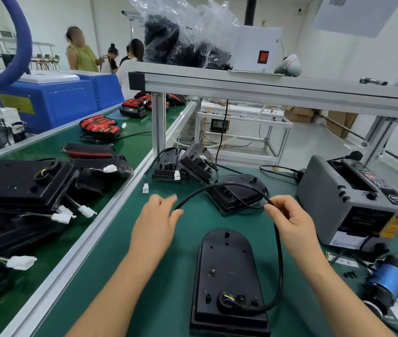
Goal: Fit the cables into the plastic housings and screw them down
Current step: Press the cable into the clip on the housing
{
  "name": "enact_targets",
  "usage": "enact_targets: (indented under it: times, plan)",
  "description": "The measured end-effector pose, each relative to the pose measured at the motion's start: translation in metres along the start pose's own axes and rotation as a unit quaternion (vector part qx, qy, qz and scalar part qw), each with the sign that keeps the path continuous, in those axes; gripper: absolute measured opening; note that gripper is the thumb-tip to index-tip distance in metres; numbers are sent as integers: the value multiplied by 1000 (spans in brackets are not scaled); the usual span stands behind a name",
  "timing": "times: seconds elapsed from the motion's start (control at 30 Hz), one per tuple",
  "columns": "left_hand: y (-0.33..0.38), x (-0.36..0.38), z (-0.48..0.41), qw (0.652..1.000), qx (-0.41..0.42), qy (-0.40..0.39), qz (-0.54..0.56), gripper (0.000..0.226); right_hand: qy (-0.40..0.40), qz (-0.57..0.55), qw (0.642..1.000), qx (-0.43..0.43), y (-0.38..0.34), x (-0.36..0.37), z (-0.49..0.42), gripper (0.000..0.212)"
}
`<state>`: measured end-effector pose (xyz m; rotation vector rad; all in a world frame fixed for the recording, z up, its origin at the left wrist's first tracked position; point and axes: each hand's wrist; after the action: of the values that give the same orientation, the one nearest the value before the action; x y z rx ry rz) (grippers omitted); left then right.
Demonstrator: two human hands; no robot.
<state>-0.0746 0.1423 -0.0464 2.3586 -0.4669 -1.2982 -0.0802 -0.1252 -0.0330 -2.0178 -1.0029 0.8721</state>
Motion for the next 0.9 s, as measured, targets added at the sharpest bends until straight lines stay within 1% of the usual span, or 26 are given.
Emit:
enact_targets:
  times: [0.03, 0.07, 0.1, 0.13, 0.17, 0.2, 0.27, 0.37, 0.47, 0.53, 0.57, 0.63, 0.7, 0.73, 0.8, 0.83, 0.9]
  plan:
    - [-1, 0, -3, 999, 7, -17, -27, 29, -8, 6, 1000, 10, 1, 1, -2, 16]
    - [-3, 0, -5, 999, 2, -36, -29, 29, -18, 26, 999, 24, 2, 2, -5, 16]
    - [-5, 0, -5, 998, -18, -66, -10, 30, -32, 61, 997, 39, 4, 3, -8, 16]
    - [-7, -1, -6, 993, -54, -102, 33, 31, -53, 105, 991, 58, 7, 3, -10, 15]
    - [-8, -3, -5, 981, -102, -139, 88, 32, -78, 141, 984, 80, 10, 3, -11, 13]
    - [-9, -4, -2, 963, -151, -173, 145, 33, -103, 169, 975, 102, 12, 3, -11, 16]
    - [-9, -8, 10, 920, -226, -226, 228, 33, -142, 207, 958, 139, 16, 0, -3, 30]
    - [-12, -12, 32, 888, -254, -287, 255, 30, -179, 276, 930, 164, 17, -12, 18, 42]
    - [-13, -14, 53, 868, -263, -335, 255, 31, -217, 322, 903, 182, 13, -23, 42, 43]
    - [-9, -15, 64, 871, -256, -345, 237, 32, -236, 330, 895, 187, 7, -27, 56, 43]
    - [-6, -16, 68, 880, -246, -344, 216, 33, -241, 330, 893, 189, 3, -28, 62, 43]
    - [-1, -18, 77, 912, -206, -322, 150, 36, -245, 321, 894, 195, -4, -30, 71, 44]
    - [6, -22, 87, 948, -136, -285, 53, 42, -244, 313, 896, 197, -10, -30, 78, 49]
    - [11, -24, 92, 959, -97, -266, -1, 46, -244, 311, 897, 196, -11, -30, 80, 52]
    - [22, -27, 101, 968, -56, -239, -56, 50, -249, 311, 896, 193, -13, -29, 83, 60]
    - [28, -28, 104, 968, -53, -239, -61, 51, -251, 309, 897, 191, -14, -28, 84, 61]
    - [37, -29, 108, 961, -66, -263, -50, 52, -254, 303, 901, 182, -17, -24, 85, 58]
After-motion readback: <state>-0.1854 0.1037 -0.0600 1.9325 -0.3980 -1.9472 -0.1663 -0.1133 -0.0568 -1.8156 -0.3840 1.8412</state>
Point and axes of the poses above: each hand's wrist, its own z-axis away from the middle knuckle, its own x-axis out of the palm, y = z × x, and after that the axes turned 11 degrees about y, right-handed
